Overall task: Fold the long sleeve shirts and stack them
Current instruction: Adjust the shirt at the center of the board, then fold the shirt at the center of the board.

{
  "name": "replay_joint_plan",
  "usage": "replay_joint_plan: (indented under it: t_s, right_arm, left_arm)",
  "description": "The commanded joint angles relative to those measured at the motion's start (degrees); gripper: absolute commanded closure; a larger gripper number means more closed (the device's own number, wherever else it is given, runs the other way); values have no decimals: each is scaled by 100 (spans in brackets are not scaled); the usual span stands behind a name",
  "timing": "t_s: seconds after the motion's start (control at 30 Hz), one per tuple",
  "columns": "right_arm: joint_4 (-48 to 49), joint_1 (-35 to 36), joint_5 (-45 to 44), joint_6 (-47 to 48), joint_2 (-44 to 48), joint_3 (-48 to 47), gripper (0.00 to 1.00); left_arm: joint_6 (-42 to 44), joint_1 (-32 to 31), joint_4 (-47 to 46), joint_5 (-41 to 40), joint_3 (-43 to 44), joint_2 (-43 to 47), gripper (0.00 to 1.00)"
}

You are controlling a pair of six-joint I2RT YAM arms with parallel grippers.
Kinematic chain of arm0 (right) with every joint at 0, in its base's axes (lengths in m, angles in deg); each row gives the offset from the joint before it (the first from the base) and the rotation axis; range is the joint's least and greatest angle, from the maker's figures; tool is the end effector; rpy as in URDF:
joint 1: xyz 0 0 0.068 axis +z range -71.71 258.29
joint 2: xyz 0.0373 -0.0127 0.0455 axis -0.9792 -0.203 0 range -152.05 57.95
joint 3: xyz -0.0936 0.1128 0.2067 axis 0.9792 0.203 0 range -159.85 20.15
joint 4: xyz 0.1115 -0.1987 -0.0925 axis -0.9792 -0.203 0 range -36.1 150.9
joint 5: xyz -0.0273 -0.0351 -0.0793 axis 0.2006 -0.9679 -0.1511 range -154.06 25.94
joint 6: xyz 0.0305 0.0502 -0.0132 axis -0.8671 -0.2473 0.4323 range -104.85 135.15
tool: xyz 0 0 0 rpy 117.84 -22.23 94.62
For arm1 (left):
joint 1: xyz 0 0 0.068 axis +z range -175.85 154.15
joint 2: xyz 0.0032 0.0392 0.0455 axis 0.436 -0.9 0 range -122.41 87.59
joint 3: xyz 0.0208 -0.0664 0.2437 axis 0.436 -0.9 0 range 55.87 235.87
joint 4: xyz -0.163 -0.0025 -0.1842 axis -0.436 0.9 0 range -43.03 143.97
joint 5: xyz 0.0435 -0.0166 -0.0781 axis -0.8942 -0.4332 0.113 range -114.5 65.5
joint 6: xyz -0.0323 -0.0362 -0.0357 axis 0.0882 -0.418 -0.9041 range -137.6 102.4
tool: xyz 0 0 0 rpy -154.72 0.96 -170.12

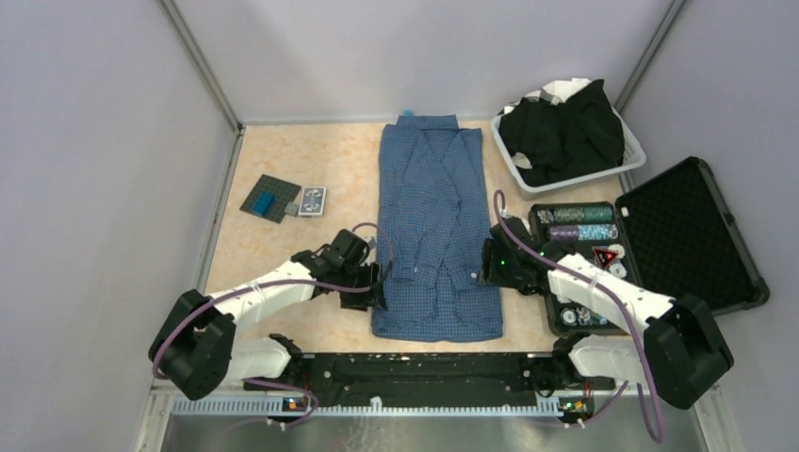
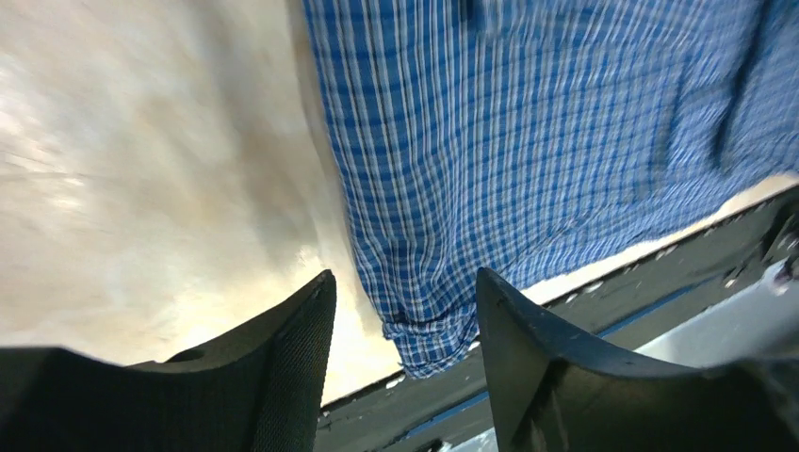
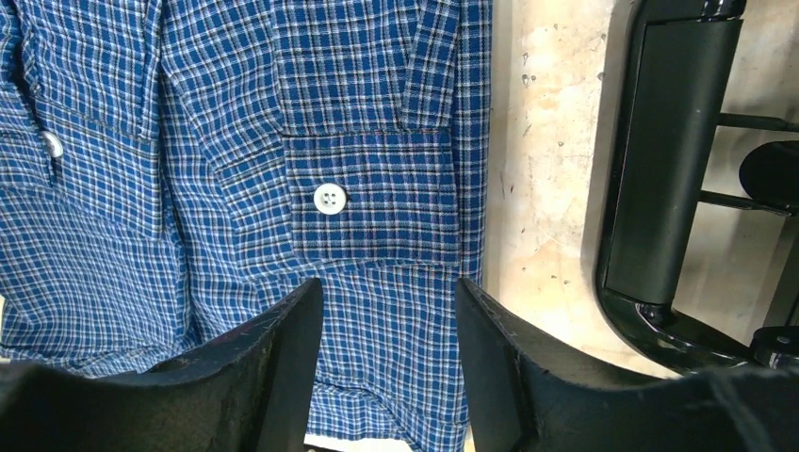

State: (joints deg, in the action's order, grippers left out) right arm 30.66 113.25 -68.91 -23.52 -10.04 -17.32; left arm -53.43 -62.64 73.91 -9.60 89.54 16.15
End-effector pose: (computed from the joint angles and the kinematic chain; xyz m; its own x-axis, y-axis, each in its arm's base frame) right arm 0.1771 0.1194 0.1720 -0.8940 0.1348 -0.4274 0.0276 0.9684 0.2478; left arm 0.1610 -0.1348 0.1464 -0.9774 0.0244 -0.2102 0.1166 0.8911 -0.4386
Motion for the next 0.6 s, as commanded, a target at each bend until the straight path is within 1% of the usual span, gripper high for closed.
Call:
replay_joint_plan:
  t_s: [0.0,0.03,0.1,0.23,0.37,0.57]
  right_arm:
    - [-55,-96,-105,19,137,-158,46]
    - [-60,-152,-106,63,117,-189,46]
    - [-35,-349,-63,158,82,-207,44]
    - [250,-851,391,340,-6,-47,44]
    - [540,-859,671,325,-237,49,44]
    - [837,-859,537,265,-369,369,47]
  left_arm:
    - [479,533,395,-340,829,140,35]
    - [609,718,320,-225,920,63,32]
    - [809,965,161,63,1126,-203,30]
    - [985,1000,-225,238,1441,-829,24]
    - [1080,1043,-501,180,1516,-1337,22]
    - [1149,1047,-823,330,1387,-1856,21]
